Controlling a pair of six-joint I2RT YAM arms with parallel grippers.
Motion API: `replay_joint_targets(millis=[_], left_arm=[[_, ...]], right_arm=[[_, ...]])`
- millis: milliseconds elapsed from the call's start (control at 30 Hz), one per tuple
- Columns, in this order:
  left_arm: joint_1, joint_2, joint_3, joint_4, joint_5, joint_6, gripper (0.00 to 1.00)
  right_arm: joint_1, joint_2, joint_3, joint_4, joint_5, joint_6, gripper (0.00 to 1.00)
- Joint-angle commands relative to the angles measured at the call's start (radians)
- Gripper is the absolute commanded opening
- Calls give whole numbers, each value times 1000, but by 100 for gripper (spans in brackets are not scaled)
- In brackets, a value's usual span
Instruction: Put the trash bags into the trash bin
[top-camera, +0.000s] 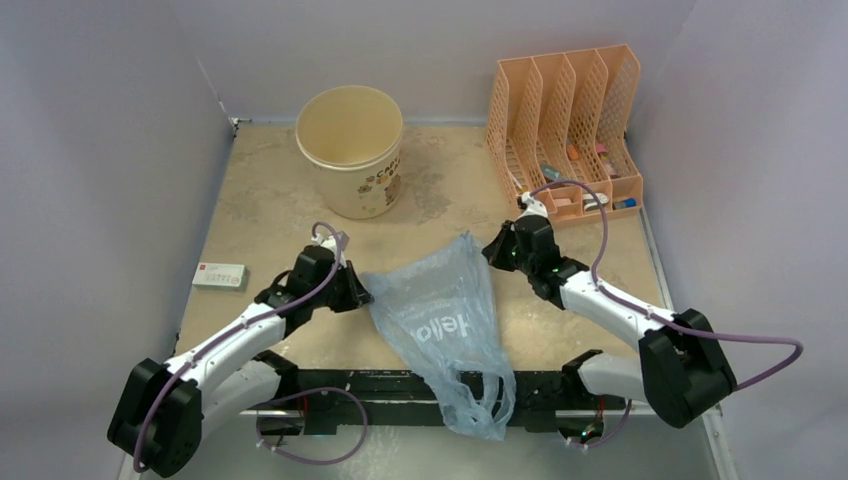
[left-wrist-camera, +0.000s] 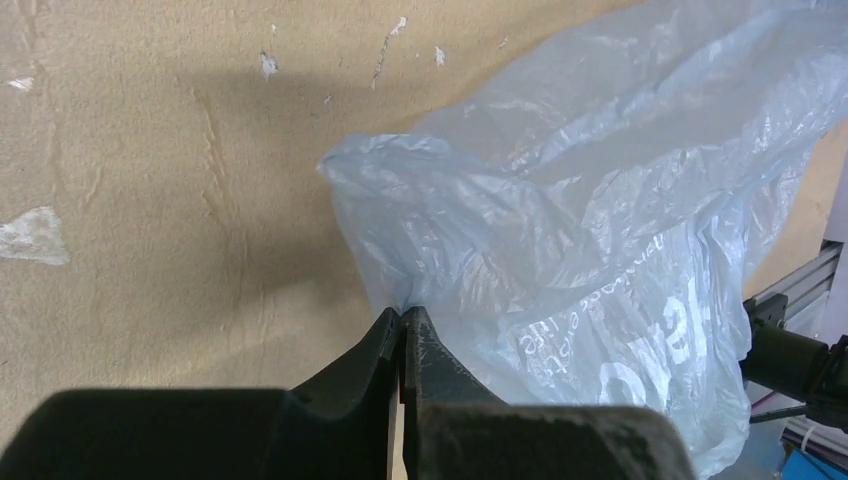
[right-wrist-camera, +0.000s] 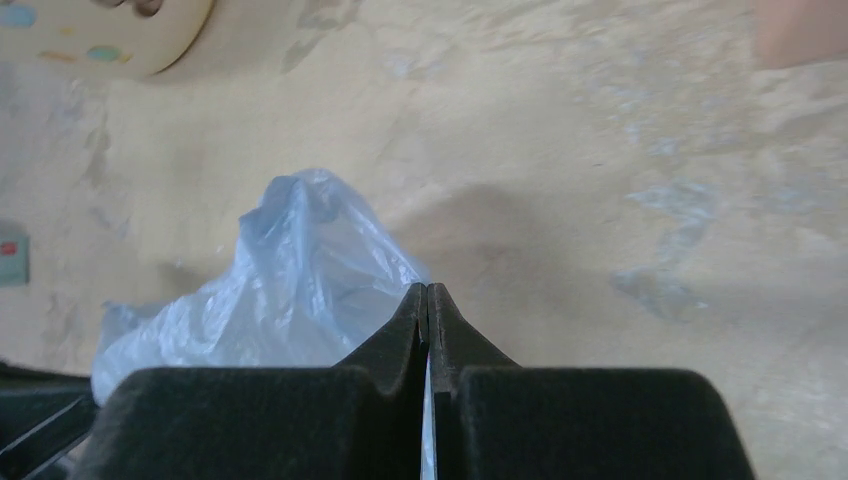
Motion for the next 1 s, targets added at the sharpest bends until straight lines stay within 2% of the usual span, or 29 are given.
replay_joint_targets(millis=[0,100,167,233,267,333,433,533,700,767,867,967], left_arm=[[17,12,61,40,-5,-3,0],[26,35,104,-7,-12,32,0],[31,40,110,-4,7,66,0],[34,54,112,14,50,89,0],[34,64,114,18,67,89,0],[34,81,107,48,106,100,0],[34,113,101,75,131,108,0],[34,153,99,87,133,105,0],[34,188,83,107,133,95,0],[34,196,77,115,134,97,0],[34,209,75,113,125,98,0],[34,202,73,111,115,94,0]], right_arm=[[-27,17,45,-20,80,-24,0],[-36,66,78,-60,46,-76,1],[-35,71,99,-93,16,-90,19],[-36,40,91,-66,-38,-98,38],[-36,20,85,-46,-69,-95,45],[-36,1,75,-4,-101,-84,54],[-35,24,45,139,-238,-70,59],[-34,116,68,155,-262,-33,57],[-35,270,136,119,-211,-55,53],[-35,309,147,138,-286,-78,50],[-35,311,134,183,-368,-88,29],[-35,278,137,145,-365,-91,5]])
